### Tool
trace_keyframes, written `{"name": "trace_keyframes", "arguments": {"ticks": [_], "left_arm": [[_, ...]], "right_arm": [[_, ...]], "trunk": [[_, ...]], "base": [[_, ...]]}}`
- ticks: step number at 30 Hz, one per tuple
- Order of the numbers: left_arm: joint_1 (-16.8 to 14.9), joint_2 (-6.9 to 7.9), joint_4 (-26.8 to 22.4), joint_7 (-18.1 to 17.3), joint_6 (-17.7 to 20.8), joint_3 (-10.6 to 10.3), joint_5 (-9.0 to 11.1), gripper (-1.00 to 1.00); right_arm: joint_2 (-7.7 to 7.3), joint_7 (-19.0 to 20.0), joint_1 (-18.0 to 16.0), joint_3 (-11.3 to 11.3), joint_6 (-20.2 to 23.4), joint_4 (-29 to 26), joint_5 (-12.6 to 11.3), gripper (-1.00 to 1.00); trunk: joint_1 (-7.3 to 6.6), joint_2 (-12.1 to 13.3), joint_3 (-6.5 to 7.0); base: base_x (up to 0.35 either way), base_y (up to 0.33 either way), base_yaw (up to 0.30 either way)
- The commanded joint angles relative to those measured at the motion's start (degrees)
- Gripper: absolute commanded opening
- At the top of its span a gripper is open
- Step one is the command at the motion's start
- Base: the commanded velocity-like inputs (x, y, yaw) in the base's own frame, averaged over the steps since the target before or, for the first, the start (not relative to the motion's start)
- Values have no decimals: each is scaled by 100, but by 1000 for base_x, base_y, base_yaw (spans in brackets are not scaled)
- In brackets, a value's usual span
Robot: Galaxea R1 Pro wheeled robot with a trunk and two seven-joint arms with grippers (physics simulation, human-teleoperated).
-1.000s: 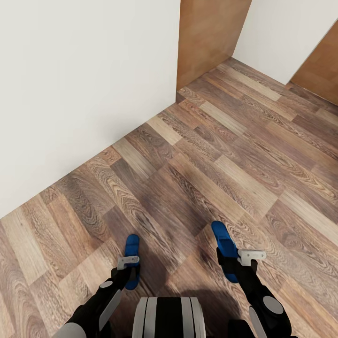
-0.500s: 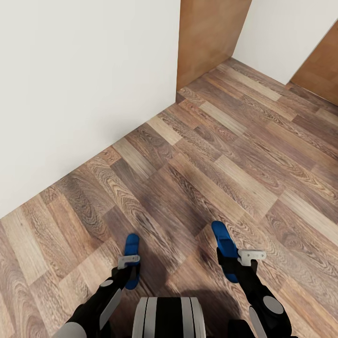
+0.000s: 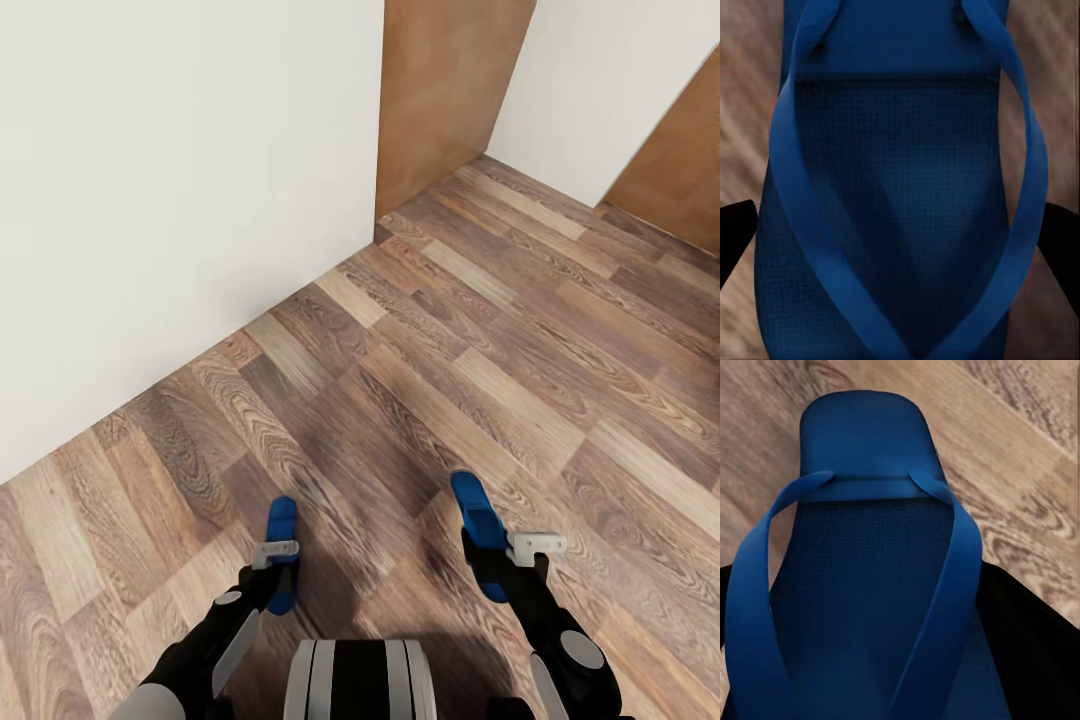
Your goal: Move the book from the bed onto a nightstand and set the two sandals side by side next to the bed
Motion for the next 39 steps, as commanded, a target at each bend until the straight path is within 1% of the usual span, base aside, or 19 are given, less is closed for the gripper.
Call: {"name": "trace_keyframes", "arguments": {"ticks": [1,10,13,16,19,24,39], "left_arm": [[-1,6,-13,49,25,-34,60,-100],[2,6,-11,49,43,-34,60,-100],[4,6,-9,49,49,-34,60,-100],[3,6,-10,49,52,-34,60,-100],[4,6,-6,49,54,-34,60,-100],[5,6,-3,49,55,-34,60,-100],[6,4,-10,55,55,-27,60,-100]], "right_arm": [[-6,-50,-2,16,26,-8,-47,-100],[-13,-42,1,9,26,-8,-49,-100],[-14,30,2,1,28,-8,-66,-100],[-15,225,0,-29,31,-10,-87,-100],[-15,635,0,-59,29,-14,-97,-100],[-15,840,3,-77,24,-16,-99,-100],[1,869,6,-96,26,-17,-102,-100]], "trunk": [[-3,0,20],[-26,12,219],[-34,16,286],[-42,20,352],[-50,24,418],[-62,31,529],[-101,51,862]], "base": [[0,0,0],[0,0,0],[0,0,0],[0,0,0],[0,0,0],[0,0,0],[0,0,0]]}}
